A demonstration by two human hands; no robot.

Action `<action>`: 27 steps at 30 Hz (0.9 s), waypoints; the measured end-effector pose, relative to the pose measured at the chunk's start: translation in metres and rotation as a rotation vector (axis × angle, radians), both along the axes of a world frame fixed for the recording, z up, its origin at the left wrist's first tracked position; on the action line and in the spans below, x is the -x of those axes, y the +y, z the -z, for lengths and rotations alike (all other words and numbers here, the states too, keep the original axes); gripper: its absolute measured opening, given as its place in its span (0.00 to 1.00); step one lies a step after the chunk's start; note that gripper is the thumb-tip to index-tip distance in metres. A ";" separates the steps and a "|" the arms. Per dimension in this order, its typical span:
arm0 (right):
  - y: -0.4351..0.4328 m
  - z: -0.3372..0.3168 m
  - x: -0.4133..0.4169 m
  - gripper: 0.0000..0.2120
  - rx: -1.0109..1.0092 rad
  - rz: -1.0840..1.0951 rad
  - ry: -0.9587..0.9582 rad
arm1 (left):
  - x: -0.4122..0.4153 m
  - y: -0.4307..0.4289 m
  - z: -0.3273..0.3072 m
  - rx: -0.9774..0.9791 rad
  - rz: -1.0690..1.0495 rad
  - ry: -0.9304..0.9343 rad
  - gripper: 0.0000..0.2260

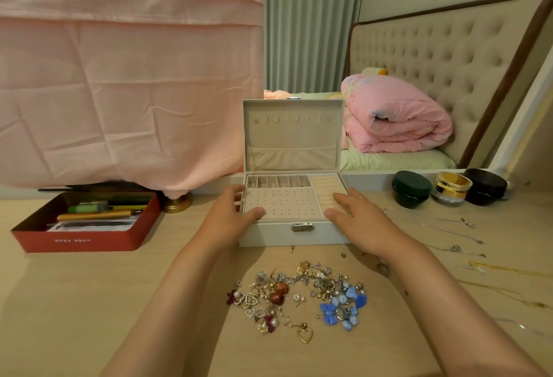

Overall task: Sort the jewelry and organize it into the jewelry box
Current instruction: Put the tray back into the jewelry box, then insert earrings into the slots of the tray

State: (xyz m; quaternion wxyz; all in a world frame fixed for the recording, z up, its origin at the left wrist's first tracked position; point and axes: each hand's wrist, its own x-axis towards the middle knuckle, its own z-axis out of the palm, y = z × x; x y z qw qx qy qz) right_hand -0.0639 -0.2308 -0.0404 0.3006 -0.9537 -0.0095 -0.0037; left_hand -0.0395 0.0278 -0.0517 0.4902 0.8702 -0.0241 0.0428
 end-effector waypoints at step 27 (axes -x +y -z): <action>0.010 -0.034 0.031 0.16 0.576 -0.140 0.114 | 0.049 -0.043 -0.011 -0.705 0.498 -0.076 0.16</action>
